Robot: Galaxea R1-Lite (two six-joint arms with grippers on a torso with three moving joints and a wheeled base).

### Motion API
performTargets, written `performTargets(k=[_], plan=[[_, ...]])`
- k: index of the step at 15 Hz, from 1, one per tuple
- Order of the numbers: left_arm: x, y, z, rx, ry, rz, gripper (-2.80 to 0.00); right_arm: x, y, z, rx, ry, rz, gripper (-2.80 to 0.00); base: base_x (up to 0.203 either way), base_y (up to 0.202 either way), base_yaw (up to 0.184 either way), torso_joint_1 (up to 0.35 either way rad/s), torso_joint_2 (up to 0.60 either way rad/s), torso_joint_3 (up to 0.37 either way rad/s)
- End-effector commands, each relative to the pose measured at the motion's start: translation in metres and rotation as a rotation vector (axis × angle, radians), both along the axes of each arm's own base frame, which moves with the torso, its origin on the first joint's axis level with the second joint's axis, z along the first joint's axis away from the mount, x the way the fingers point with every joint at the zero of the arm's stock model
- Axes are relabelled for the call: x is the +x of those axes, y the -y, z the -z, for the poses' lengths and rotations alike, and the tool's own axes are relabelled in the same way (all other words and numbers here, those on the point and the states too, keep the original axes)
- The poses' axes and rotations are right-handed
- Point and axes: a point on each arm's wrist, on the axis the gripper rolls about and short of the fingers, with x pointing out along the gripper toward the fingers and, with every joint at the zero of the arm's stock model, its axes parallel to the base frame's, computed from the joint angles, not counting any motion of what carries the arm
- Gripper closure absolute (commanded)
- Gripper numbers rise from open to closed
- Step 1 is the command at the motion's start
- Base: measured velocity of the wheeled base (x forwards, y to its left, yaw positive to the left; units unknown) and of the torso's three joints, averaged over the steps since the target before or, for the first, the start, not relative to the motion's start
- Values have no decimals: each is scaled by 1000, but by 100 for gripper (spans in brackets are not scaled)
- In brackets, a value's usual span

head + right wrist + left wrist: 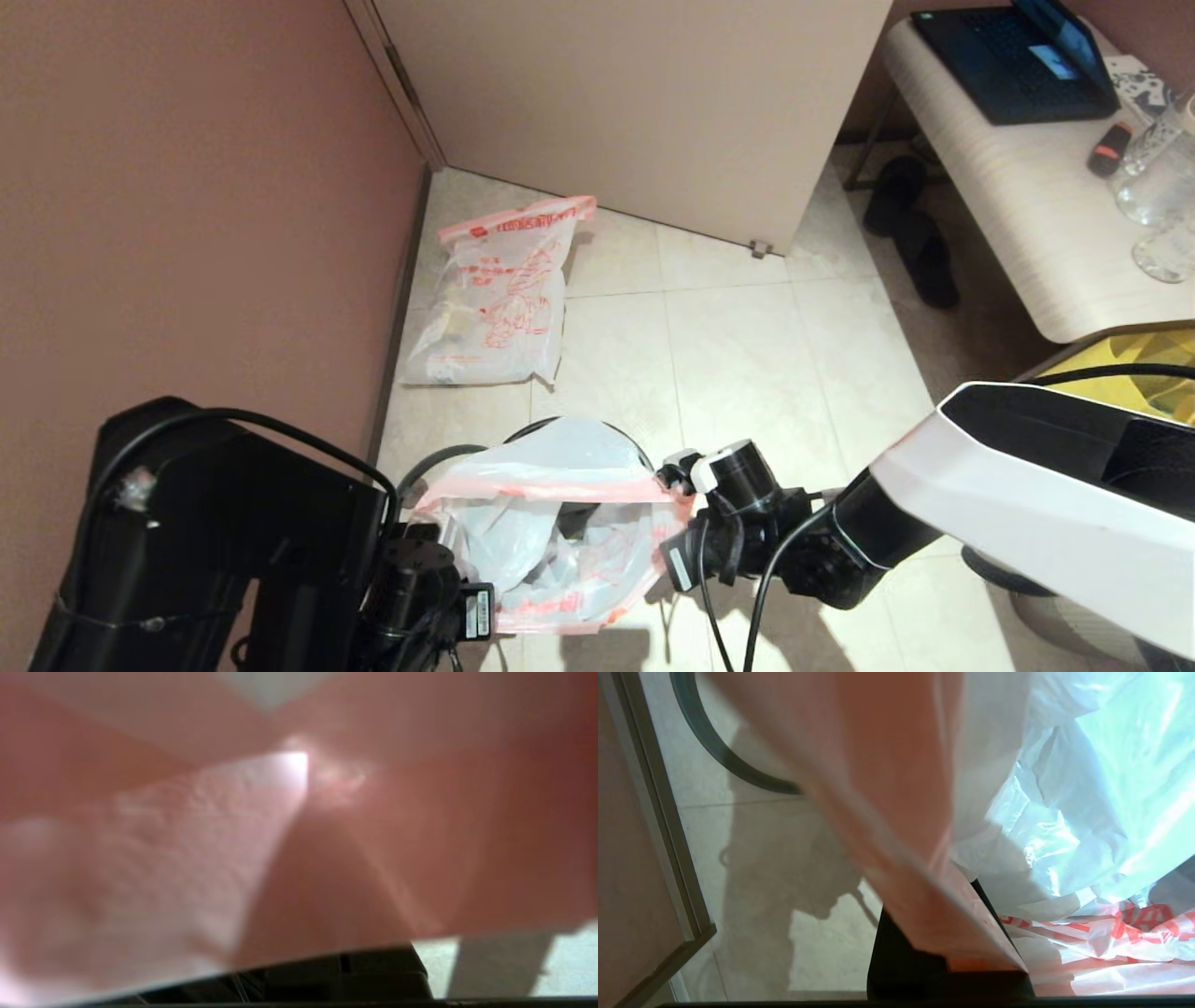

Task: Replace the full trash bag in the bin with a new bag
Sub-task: Put the new garbage bag on the trash can

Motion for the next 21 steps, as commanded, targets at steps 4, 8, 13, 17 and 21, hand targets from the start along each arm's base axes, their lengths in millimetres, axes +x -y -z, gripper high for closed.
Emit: performTargets(k=[4,8,13,17,21], plan=[[-2,7,-28,-92,119,1,-280,-7,-2,-11,13,14,-14,0,0,0,0,0,0,0],[-35,21,-38,-115,84,100,-280,-12,-3,-20,21,25,-25,0,0,0,0,0,0,0],[-57,24,-21,-71,-30,142,-280,-11,-6,-19,40,19,-15,0,0,0,0,0,0,0],[-61,24,-51,-103,69,172,-280,-9,-7,-10,43,12,-10,0,0,0,0,0,0,0],[-73,29,-64,45,105,328,-280,-9,-9,-6,49,6,-21,0,0,0,0,0,0,0]])
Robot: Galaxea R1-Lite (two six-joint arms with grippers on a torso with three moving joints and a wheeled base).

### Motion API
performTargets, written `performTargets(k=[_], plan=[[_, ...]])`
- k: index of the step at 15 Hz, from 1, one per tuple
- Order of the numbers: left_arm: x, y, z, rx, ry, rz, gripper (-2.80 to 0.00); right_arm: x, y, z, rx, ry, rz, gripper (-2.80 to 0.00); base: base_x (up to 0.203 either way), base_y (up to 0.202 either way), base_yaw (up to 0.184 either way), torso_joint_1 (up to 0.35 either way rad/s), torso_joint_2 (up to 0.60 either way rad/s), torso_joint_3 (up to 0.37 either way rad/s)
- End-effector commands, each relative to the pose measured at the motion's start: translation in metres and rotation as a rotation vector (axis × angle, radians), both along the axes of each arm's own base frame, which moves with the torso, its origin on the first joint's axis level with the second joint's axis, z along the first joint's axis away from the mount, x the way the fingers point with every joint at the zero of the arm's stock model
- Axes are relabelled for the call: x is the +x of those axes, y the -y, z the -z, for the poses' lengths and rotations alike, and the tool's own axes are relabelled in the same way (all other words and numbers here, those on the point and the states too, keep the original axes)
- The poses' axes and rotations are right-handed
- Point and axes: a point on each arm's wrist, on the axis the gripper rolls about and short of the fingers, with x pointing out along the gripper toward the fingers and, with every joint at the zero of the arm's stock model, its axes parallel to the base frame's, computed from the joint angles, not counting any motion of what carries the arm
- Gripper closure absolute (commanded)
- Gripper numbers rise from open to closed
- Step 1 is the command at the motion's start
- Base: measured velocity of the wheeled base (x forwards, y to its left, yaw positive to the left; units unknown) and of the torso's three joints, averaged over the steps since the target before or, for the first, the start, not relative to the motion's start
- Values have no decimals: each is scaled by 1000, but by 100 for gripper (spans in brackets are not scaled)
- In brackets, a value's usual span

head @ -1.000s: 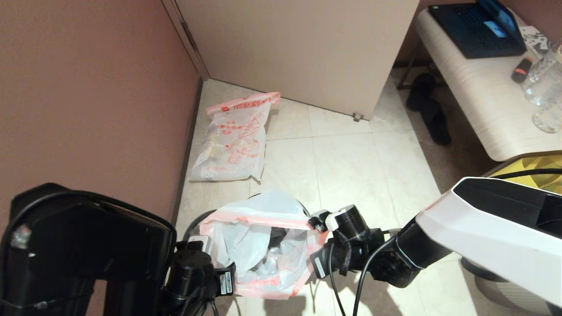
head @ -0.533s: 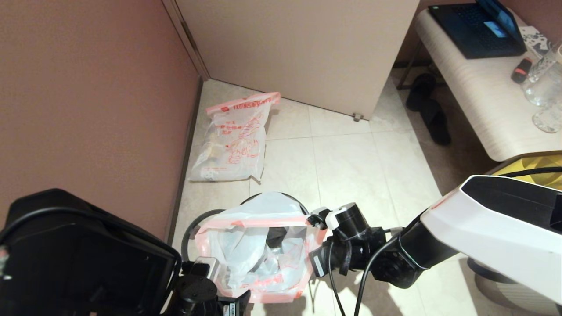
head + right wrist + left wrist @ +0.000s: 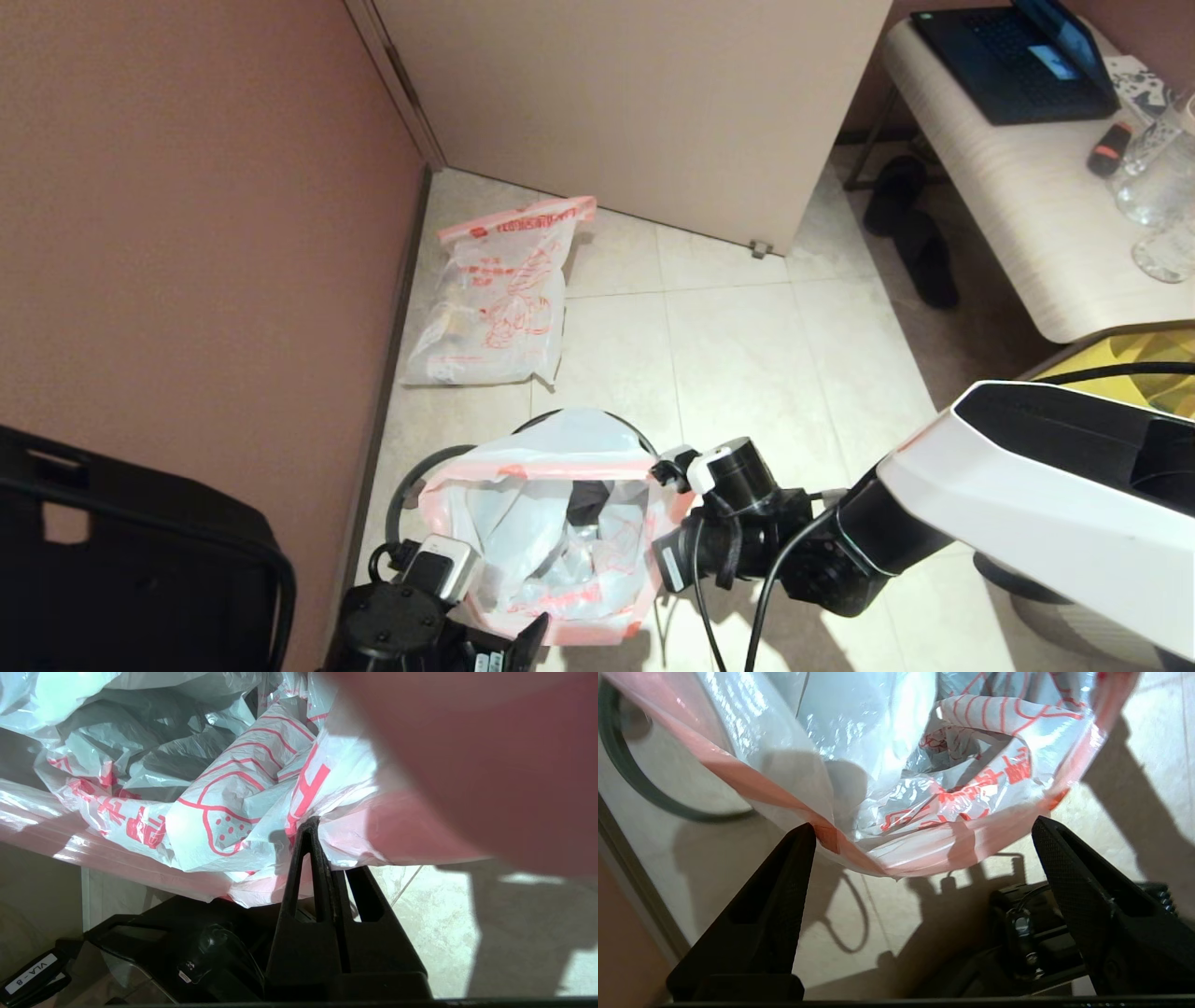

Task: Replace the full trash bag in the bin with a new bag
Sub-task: Put the new garbage bag on the trash can

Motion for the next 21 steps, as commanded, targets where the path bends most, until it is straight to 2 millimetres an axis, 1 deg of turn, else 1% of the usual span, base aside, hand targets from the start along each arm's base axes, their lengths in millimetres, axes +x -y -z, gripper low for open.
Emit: performTargets(k=[1,3,6,7,8,11,15,17,19,21], plan=[[-2,2,-10,40,62,55,-280,0,-2,1,13,11,-5,0,0,0,0,0,0,0],[1,5,-13,92,101,99,-280,-1,-3,-2,42,-2,9,0,0,0,0,0,0,0],[-3,3,-10,81,80,74,-280,-2,-5,-2,46,-6,-2,0,0,0,0,0,0,0],[-1,7,-11,95,101,93,-144,-2,-5,-2,45,-7,-1,0,0,0,0,0,0,0],[2,9,-13,135,129,120,0,-2,-5,-1,45,-8,-1,0,0,0,0,0,0,0],[24,9,-13,186,171,119,0,-1,-5,-1,45,-6,1,0,0,0,0,0,0,0],[65,6,8,275,169,252,0,4,-3,-6,73,28,12,0,0,0,0,0,0,0],[81,11,12,277,199,312,0,10,0,-8,100,66,23,0,0,0,0,0,0,0],[104,21,13,262,240,300,0,13,4,-6,85,72,22,0,0,0,0,0,0,0],[137,29,3,238,310,258,0,18,13,-3,74,68,43,0,0,0,0,0,0,0]])
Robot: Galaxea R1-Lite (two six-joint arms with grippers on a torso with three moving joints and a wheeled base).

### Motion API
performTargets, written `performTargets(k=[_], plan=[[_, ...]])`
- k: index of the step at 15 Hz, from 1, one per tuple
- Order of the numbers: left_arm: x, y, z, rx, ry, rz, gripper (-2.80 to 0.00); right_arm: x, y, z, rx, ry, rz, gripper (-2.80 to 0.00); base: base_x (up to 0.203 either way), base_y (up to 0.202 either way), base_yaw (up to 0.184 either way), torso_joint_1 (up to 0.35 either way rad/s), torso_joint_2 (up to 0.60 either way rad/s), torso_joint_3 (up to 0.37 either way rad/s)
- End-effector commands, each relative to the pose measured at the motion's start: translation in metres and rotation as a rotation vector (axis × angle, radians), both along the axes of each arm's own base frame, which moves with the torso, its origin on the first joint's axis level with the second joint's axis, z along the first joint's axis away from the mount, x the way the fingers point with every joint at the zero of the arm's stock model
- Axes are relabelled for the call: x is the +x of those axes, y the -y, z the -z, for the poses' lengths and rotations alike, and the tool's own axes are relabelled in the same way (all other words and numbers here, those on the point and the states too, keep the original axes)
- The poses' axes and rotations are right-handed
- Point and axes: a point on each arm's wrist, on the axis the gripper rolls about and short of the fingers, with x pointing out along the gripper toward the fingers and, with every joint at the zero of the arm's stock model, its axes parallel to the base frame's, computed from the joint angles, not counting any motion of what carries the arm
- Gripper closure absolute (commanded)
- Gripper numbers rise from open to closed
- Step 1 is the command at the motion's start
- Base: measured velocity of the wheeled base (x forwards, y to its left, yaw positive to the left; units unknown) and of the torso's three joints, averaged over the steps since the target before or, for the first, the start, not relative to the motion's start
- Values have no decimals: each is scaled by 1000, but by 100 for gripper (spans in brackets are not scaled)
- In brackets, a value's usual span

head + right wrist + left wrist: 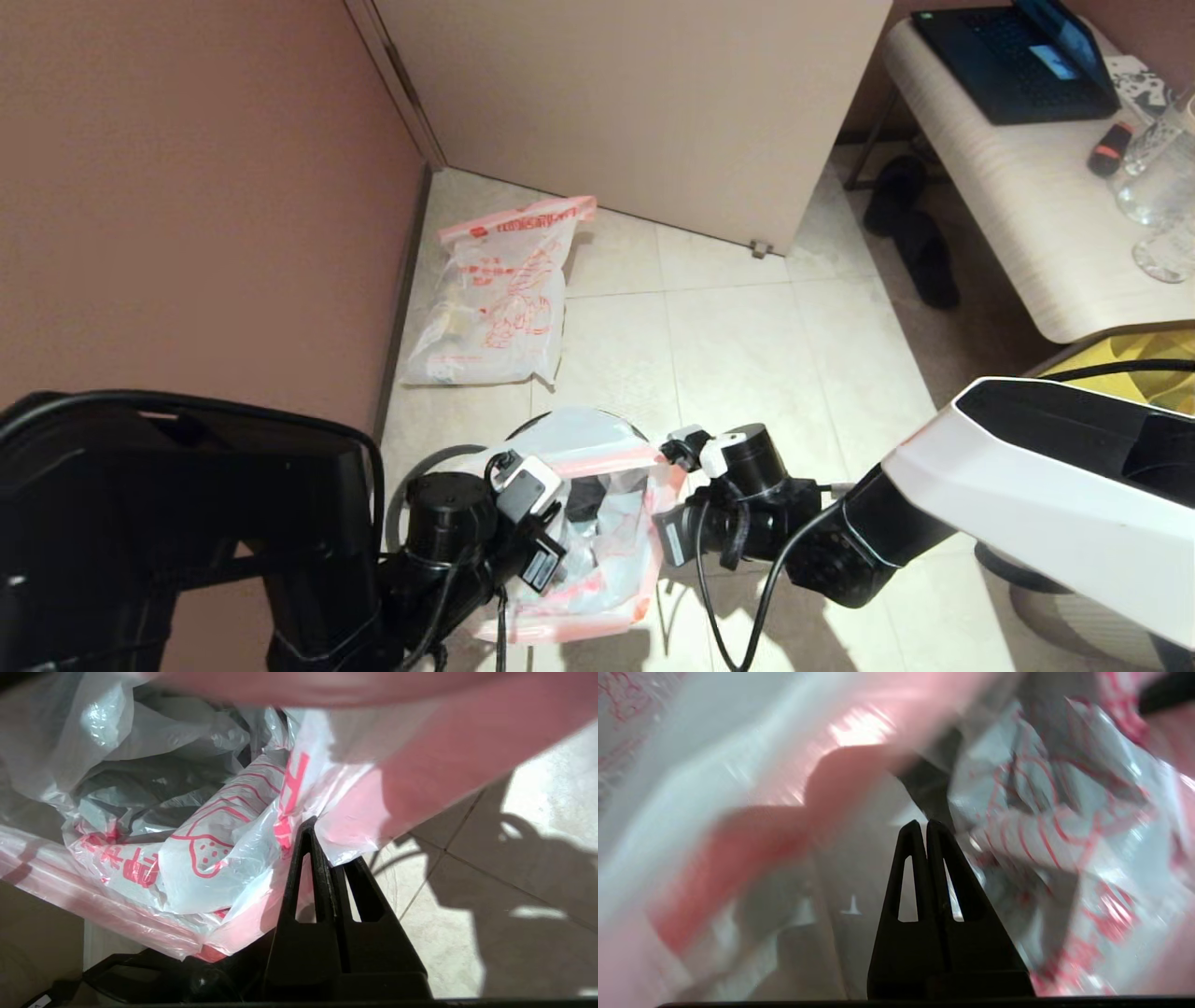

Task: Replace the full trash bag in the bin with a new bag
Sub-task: Put the new garbage bag on the trash can

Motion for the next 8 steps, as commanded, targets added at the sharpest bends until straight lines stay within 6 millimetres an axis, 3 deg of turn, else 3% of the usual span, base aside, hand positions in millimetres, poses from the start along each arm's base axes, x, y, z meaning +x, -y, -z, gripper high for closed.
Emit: performTargets(k=[1,2,6,7,8], plan=[[37,0,-12,-38,75,-56,0,2,4,1,0,-4,10,0,0,0,0,0,0,0],[44,-8,-28,-61,106,-85,0,-1,3,2,-3,-8,4,0,0,0,0,0,0,0],[36,-33,-95,-175,148,-129,0,-10,-1,1,-15,-7,-15,0,0,0,0,0,0,0],[30,-33,-108,-196,158,-117,0,-15,1,0,-25,-11,-17,-280,0,0,0,0,0,0],[21,-31,-120,-211,165,-99,0,-20,4,-4,-29,-10,-17,-280,0,0,0,0,0,0]])
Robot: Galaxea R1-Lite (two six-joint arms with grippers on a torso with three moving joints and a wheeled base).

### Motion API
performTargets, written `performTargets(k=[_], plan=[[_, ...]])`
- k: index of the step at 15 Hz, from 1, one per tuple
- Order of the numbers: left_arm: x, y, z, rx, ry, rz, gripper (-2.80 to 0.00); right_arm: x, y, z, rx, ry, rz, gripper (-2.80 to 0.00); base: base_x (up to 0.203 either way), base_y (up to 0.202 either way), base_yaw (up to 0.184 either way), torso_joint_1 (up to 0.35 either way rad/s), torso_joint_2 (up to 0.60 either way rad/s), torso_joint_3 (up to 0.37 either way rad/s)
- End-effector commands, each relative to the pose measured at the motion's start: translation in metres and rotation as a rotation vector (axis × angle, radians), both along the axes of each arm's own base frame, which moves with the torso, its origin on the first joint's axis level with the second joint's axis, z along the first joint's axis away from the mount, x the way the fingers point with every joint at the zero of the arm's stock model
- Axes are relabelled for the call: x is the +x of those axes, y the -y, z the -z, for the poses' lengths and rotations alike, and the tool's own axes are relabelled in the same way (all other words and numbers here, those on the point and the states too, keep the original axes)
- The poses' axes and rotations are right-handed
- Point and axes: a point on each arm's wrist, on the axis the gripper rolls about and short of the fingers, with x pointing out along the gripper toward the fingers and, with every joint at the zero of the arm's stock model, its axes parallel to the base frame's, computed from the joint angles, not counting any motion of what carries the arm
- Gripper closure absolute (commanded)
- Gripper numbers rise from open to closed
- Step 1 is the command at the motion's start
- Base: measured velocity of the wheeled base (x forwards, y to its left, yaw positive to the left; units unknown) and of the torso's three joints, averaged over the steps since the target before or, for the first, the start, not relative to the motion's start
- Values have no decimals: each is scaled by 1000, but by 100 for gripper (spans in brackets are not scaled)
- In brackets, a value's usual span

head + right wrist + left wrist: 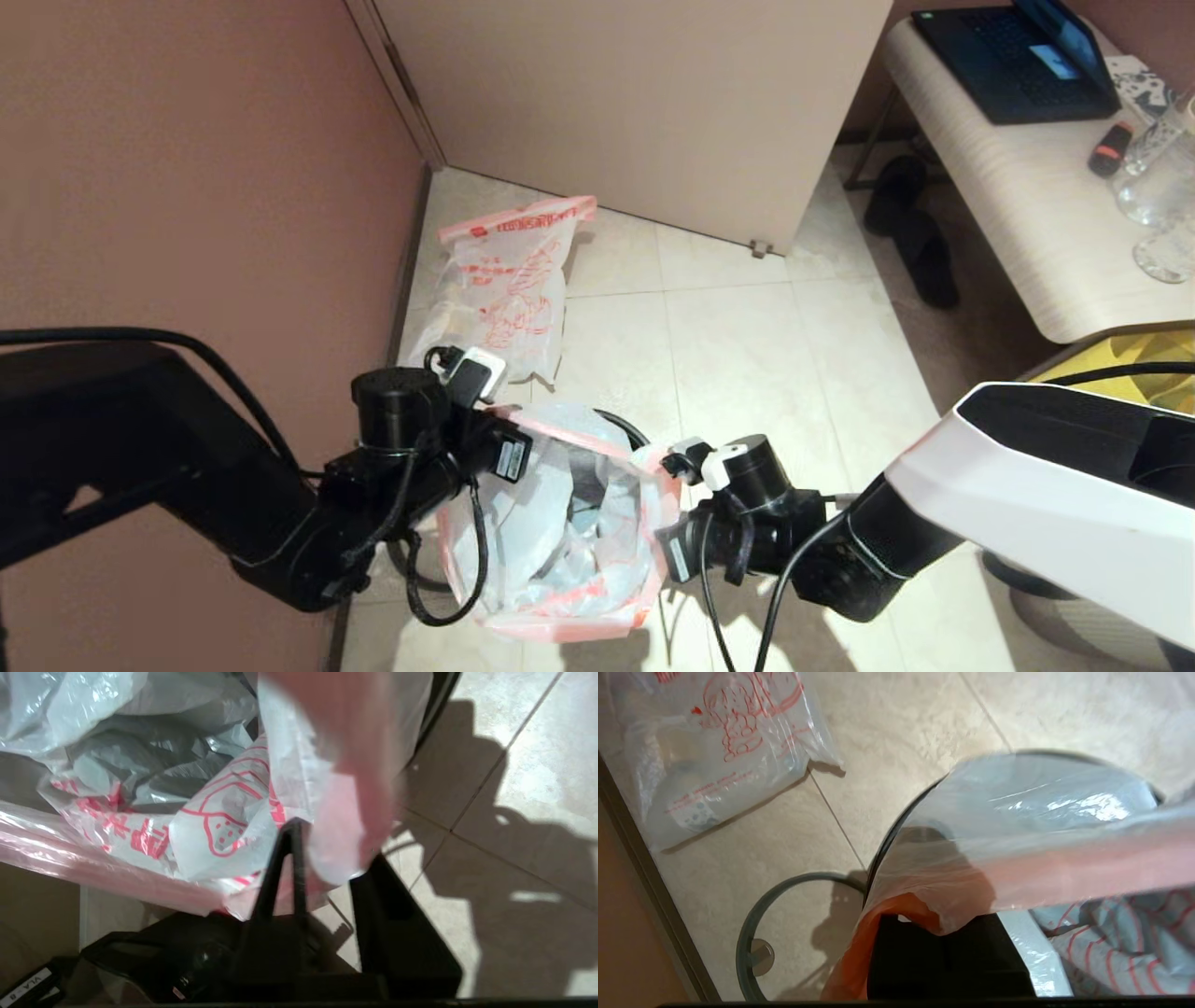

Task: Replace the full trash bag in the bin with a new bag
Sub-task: Put the new garbage bag on the trash can

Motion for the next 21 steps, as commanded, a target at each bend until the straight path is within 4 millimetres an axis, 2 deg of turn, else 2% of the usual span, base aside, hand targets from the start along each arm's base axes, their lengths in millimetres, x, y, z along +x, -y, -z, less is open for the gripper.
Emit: performTargets(k=[1,4,6,8,10,11,14,16,18,21], plan=[[-25,0,-47,-47,91,33,0,-12,6,-15,3,12,0,-280,0,0,0,0,0,0],[-44,7,-59,-62,75,86,0,-33,12,-53,13,53,1,-280,0,0,0,0,0,0],[-48,4,-56,-48,26,107,0,-49,18,-72,-40,-8,17,-280,0,0,0,0,0,0],[-42,-4,-43,-36,-73,160,0,-48,19,-90,-49,-60,60,-280,0,0,0,0,0,0],[-29,-11,-40,-40,-79,131,0,-43,17,-107,-51,-88,68,-280,0,0,0,0,0,0],[-22,-17,-42,-44,-69,104,0,-44,15,-118,-46,-108,51,0,0,0,0,0,0,0],[-13,-22,-43,-53,-119,51,0,-48,7,-137,-10,-226,55,0,0,0,0,0,0,0],[-19,-26,-49,-33,-160,25,0,-54,-7,-150,25,-337,105,0,0,0,0,0,0,0],[-36,-21,-42,17,-299,76,0,-65,-19,-145,-12,-457,152,0,0,0,0,0,0,0],[-28,-17,-39,-17,-274,138,0,-67,-21,-146,4,-475,202,0,0,0,0,0,0,0]])
